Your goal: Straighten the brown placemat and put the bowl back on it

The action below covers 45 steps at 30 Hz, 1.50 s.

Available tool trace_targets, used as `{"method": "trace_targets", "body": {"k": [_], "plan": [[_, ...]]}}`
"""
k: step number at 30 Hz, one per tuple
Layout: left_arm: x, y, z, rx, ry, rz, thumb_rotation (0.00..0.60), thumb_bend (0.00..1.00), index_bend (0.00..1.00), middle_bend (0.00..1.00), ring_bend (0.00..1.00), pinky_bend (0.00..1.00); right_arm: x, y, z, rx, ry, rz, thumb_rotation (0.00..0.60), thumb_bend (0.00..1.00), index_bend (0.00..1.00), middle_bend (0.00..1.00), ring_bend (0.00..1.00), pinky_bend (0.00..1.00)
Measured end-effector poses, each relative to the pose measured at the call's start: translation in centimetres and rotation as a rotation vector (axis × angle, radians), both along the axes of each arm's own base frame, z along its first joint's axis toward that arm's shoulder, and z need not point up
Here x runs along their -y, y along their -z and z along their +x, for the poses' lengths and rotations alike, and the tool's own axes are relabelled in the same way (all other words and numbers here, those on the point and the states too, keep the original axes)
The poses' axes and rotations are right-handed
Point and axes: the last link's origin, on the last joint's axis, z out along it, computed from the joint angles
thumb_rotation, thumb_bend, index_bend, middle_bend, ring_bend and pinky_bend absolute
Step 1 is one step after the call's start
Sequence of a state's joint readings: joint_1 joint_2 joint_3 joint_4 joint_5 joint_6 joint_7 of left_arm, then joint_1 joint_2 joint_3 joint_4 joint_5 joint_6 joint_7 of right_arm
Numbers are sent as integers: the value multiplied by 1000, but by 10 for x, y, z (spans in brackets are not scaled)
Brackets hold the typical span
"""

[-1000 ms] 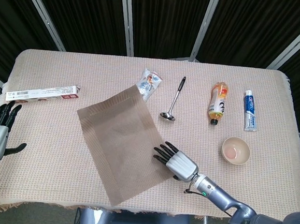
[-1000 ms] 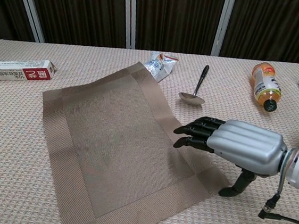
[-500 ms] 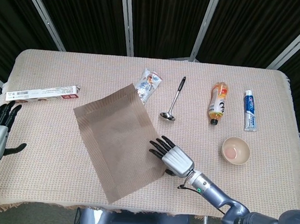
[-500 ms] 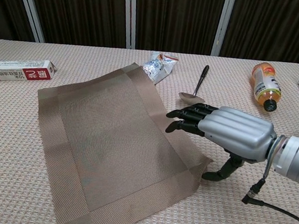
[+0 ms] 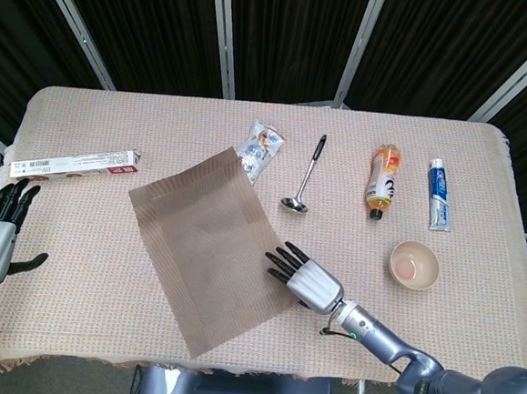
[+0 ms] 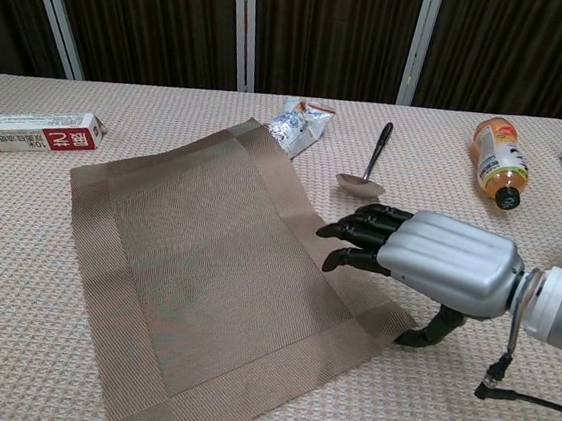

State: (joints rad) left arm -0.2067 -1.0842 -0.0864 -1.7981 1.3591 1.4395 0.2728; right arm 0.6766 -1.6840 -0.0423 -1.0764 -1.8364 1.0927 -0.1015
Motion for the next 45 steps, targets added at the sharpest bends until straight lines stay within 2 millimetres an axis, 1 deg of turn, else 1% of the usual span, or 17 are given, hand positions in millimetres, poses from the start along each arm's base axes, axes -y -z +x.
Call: {"method": "trace_targets", "body": {"k": [4, 6, 7, 9, 11, 15, 18, 25, 28, 31, 35, 37, 39, 41, 43, 45], "plan": [[0, 0, 0, 1, 0, -2, 600, 0, 0, 0, 0, 0, -1, 3, -1, -6, -31, -4, 600, 258, 257, 0, 0, 0], [0, 1, 0, 1, 1, -3, 600, 0, 0, 0, 0, 0, -2, 5, -1, 11, -19, 5, 600, 352, 303, 0, 0, 0], [0, 1, 0, 1, 1, -3, 600, 0, 0, 0, 0, 0, -2, 6, -1, 19, -12, 8, 600, 392, 358, 0, 0, 0], [0, 1, 0, 2, 0, -5, 600, 0, 0, 0, 0, 0, -1, 7, -1, 39, 6, 15, 600, 439, 467, 0, 0, 0], [0, 1, 0, 2, 0, -5, 600, 0, 0, 0, 0, 0, 0, 7, -2, 57, 25, 19, 600, 460, 501, 0, 0, 0], [0, 1, 0, 1, -1, -5, 600, 0, 0, 0, 0, 0, 1, 7, -3, 76, 42, 21, 600, 468, 716, 2, 0, 0], [1, 2, 0, 1, 0, -8, 600, 0, 0, 0, 0, 0, -1, 6, -4, 86, 42, 25, 600, 468, 694, 10, 0, 0], [1, 2, 0, -1, -2, -10, 600, 0, 0, 0, 0, 0, -10, -1, -6, 123, 17, 41, 600, 468, 702, 22, 0, 0], [0, 3, 0, 0, -1, -11, 600, 0, 0, 0, 0, 0, -17, -12, -9, 138, -22, 42, 600, 467, 701, 32, 0, 0], [1, 4, 1, 2, 0, -14, 600, 0, 0, 0, 0, 0, -25, -30, -14, 148, -85, 35, 600, 467, 700, 44, 0, 0], [0, 5, 2, 2, 2, -18, 600, 0, 0, 0, 0, 0, -35, -63, -23, 127, -228, -6, 600, 466, 701, 56, 0, 0], [0, 6, 2, 1, 3, -20, 600, 0, 0, 0, 0, 0, -36, -79, -27, 98, -303, -43, 600, 466, 700, 59, 0, 0], [0, 7, 3, 0, 5, -23, 600, 0, 0, 0, 0, 0, -33, -98, -32, 52, -376, -85, 600, 465, 698, 60, 0, 0], [-1, 7, 4, 0, 5, -24, 600, 0, 0, 0, 0, 0, -23, -114, -35, -2, -429, -124, 600, 465, 694, 61, 0, 0], [-1, 8, 4, 0, 5, -26, 600, 0, 0, 0, 0, 0, -13, -122, -35, -40, -461, -155, 600, 466, 688, 63, 0, 0], [-1, 9, 4, -2, 3, -28, 600, 0, 0, 0, 0, 0, 3, -130, -32, -92, -499, -188, 600, 465, 679, 64, 0, 0]]}}
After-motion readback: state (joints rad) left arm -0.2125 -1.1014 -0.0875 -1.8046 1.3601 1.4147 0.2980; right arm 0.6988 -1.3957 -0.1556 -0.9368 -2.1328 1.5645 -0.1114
